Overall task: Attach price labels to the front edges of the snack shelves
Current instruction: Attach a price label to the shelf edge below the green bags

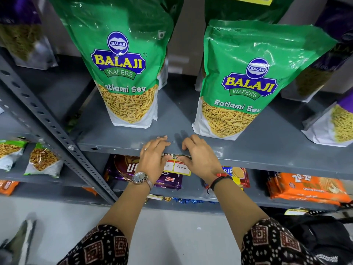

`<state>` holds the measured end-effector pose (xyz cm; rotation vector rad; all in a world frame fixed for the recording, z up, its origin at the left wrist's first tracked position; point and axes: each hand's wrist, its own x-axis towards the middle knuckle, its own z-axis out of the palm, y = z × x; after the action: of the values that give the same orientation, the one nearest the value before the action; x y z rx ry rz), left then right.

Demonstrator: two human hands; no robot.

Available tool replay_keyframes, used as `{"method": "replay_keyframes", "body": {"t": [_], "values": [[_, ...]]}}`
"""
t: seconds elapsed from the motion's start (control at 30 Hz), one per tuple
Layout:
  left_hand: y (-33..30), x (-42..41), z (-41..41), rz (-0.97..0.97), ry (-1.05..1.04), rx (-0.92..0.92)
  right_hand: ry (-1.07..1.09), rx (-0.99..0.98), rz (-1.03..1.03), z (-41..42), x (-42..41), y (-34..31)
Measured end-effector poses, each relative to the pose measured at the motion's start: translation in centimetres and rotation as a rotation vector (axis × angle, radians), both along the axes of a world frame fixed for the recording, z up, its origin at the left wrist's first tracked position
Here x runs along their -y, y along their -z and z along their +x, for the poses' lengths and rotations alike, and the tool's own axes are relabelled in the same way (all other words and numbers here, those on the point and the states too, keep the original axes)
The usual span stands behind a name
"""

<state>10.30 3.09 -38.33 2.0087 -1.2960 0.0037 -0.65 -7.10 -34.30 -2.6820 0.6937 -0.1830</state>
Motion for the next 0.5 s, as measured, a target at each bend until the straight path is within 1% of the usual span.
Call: {"method": "replay_keyframes", "body": {"t": [0.1,0.2,0.23,0.27,0.33,0.4,0.5], "values": [[-0.3,0.0,-0.2,0.03,-0.016,-0.014,-0.038,-0.061,0.0,0.1,0.3,-0.4],[-1.4,-0.3,0.0,0.068,0.007,-0.012,-0.063,-0.056,0.093,-0.9,0.8,-1.2],[-1.9,-0.4,0.0,0.069,0.009,-0.002,-0.067,-0.05,0.086,-1.7,1.0,-1.5],[-2.4,-0.4,-0.2,0.057,0.003,0.011,-0.064,-0.031,0.05,-2.7,1.3,-1.7],[-3.4,0.0,-1.3,0.019,-0.007,0.049,-0.028,0.07,-0.147,-5.2,2.0,-1.7],[-4.3,1.5,-3.4,0.002,0.008,0.092,0.067,0.104,-0.314,-8.4,3.2,-1.5],[-5.3,5.0,-8.2,0.018,0.116,0.185,0.193,0.114,-0.398,-14.3,6.0,-1.3]]}}
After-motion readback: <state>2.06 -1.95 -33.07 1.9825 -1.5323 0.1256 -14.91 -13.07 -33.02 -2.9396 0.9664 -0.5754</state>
